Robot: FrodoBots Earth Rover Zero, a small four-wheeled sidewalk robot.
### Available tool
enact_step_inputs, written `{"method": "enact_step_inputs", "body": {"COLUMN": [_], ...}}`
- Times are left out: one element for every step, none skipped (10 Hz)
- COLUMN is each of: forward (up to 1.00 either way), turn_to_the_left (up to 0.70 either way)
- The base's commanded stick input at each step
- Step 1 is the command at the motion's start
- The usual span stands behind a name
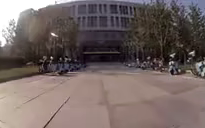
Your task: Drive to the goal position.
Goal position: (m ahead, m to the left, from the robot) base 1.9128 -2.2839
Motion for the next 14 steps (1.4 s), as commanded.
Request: {"method": "enact_step_inputs", "body": {"forward": [1.00,1.00,1.00,1.00,1.00,1.00,1.00,1.00,1.00,1.00,1.00,1.00,1.00,1.00], "turn_to_the_left": [0.01,0.01,0.01,0.01,0.01,0.01,0.01,0.01,0.01,0.01,0.01,0.01,0.01,0.01]}}
